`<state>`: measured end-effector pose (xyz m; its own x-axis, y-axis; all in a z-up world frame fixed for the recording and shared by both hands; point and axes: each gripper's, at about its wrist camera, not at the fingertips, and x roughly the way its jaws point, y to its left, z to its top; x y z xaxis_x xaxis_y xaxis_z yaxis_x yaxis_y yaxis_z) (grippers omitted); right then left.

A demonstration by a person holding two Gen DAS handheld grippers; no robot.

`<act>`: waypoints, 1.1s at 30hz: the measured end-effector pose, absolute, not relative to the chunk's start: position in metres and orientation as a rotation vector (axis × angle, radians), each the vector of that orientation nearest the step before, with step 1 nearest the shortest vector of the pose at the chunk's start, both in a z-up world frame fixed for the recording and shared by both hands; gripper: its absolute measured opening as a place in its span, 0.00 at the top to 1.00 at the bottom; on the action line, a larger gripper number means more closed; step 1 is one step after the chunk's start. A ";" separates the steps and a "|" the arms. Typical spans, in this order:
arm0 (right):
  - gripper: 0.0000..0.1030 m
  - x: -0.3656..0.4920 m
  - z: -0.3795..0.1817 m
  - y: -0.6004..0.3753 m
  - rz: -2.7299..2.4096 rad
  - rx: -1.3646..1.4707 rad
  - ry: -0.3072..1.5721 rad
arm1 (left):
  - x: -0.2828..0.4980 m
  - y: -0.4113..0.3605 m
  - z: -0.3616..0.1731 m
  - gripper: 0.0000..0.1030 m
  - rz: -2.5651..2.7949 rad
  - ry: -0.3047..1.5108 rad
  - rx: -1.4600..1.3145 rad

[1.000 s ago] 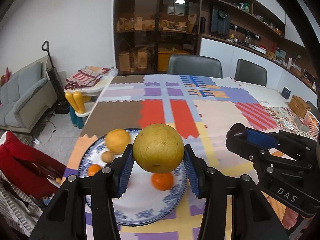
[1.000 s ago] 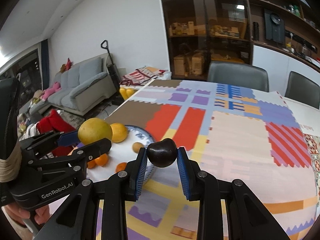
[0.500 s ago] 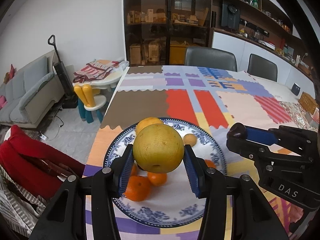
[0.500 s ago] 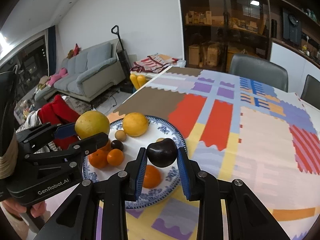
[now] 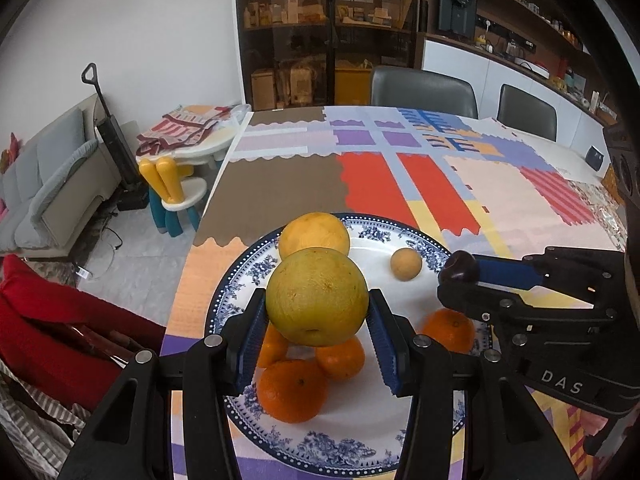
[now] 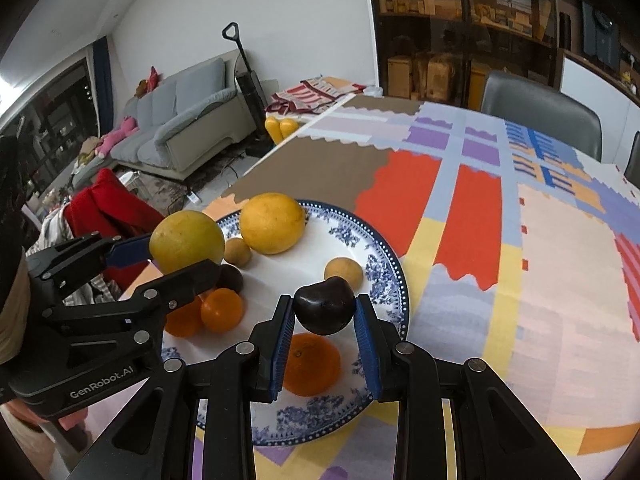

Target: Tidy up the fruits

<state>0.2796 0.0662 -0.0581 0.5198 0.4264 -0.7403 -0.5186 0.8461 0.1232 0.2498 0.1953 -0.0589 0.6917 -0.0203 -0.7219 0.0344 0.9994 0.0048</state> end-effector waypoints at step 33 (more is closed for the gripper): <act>0.41 0.215 -0.002 0.004 0.444 -0.119 0.701 | 0.179 0.144 -0.003 0.21 0.001 0.711 0.096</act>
<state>0.2148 0.0042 -0.0015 0.6755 0.3544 -0.6466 -0.4331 0.9004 0.0411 0.1795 0.1441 -0.0028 0.7576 0.0333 -0.6519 0.0321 0.9956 0.0881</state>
